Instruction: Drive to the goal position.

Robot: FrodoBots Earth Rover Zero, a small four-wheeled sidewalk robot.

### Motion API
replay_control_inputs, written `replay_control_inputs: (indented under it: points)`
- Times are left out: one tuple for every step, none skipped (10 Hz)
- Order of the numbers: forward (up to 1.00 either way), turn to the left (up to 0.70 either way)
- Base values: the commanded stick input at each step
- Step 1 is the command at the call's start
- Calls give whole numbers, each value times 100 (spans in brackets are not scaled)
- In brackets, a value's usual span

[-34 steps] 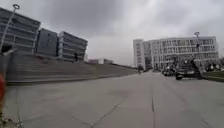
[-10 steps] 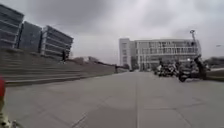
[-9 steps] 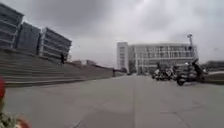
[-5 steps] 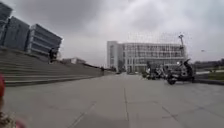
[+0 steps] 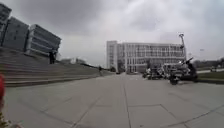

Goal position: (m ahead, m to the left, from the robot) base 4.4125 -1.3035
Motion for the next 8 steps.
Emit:
replay_control_inputs:
  points:
    - [70, 0]
    - [70, 0]
    - [70, 0]
    - [70, 0]
    - [70, 0]
    - [70, 0]
    - [70, 0]
    - [70, 0]
